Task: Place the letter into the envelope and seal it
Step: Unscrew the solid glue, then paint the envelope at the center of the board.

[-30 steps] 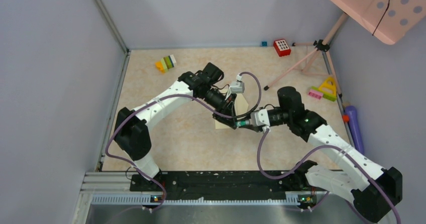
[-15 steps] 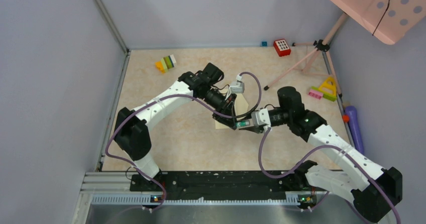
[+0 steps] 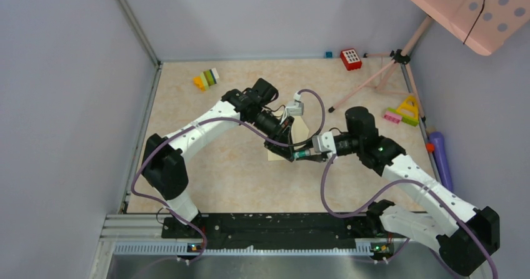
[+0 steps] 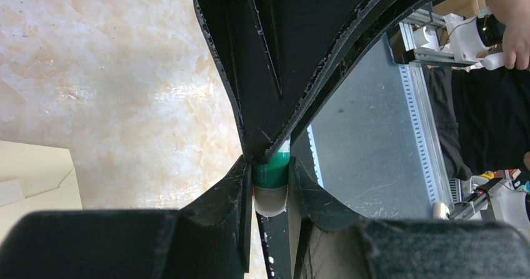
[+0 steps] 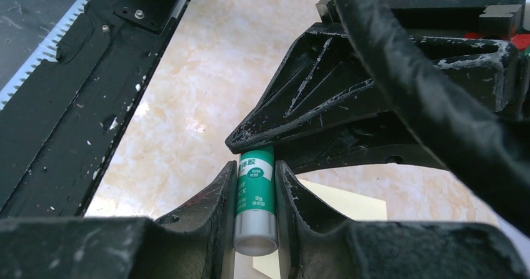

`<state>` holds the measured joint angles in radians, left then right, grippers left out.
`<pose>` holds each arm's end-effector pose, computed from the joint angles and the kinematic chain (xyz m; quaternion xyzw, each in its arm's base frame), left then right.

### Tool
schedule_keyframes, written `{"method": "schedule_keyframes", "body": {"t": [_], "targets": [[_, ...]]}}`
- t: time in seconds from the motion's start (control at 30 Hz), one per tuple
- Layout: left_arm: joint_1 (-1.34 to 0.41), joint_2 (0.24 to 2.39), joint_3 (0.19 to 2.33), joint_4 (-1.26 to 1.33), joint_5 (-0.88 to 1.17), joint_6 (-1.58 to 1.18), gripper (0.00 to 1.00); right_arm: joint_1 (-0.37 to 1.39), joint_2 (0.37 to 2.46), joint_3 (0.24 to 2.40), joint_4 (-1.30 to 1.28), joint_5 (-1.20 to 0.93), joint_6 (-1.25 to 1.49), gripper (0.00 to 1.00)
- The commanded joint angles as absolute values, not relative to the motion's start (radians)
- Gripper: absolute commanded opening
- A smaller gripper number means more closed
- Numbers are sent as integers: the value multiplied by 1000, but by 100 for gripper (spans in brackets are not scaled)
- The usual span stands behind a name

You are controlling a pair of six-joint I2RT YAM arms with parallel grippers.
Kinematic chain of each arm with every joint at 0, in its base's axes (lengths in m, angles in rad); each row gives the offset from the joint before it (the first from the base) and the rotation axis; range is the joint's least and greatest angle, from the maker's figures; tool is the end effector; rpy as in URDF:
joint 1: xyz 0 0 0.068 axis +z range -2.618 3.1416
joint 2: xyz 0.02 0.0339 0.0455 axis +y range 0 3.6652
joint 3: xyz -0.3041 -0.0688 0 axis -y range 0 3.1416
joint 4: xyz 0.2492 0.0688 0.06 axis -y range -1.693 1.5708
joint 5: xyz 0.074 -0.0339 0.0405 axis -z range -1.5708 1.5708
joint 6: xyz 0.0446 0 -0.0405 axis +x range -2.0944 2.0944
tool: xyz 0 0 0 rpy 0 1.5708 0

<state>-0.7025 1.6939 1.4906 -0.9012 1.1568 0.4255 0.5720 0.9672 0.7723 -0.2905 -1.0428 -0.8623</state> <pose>0.2445 -0.2604 0.3416 0.5423 0.6210 -0.5535 0.1182 0.1379 0.1346 0.3295 -0.6819 0.3906 0.3573 0.5048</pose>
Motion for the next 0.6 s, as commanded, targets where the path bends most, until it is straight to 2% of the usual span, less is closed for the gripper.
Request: {"method": "schedule_keyframes", "body": {"t": [0.0, 0.07, 0.1, 0.13, 0.2, 0.27, 0.3, 0.43, 0.57], "targets": [[-706, 1690, 1520, -818, 1196, 432, 0, 583, 979, 783, -229, -1125, -839, 15], [-706, 1691, 1520, -818, 1195, 433, 0, 583, 979, 783, -226, -1120, -834, 9], [-706, 1691, 1520, -816, 1191, 431, 5, 583, 979, 782, -224, -1115, -829, 4], [-706, 1691, 1522, -813, 1181, 428, 16, 583, 978, 782, -222, -1107, -821, 0], [-700, 1686, 1529, -810, 1156, 421, 51, 583, 974, 789, -241, -1081, -831, 0], [-681, 1672, 1540, -806, 1135, 413, 93, 583, 965, 795, -264, -1040, -849, 0], [-663, 1660, 1541, -792, 1131, 399, 98, 583, 961, 796, -270, -1013, -856, 0], [-556, 1597, 1510, -648, 1114, 281, 99, 583, 962, 821, -329, -920, -918, 0], [-436, 1524, 1403, -427, 1000, 135, 99, 583, 991, 856, -346, -781, -926, 0]]}}
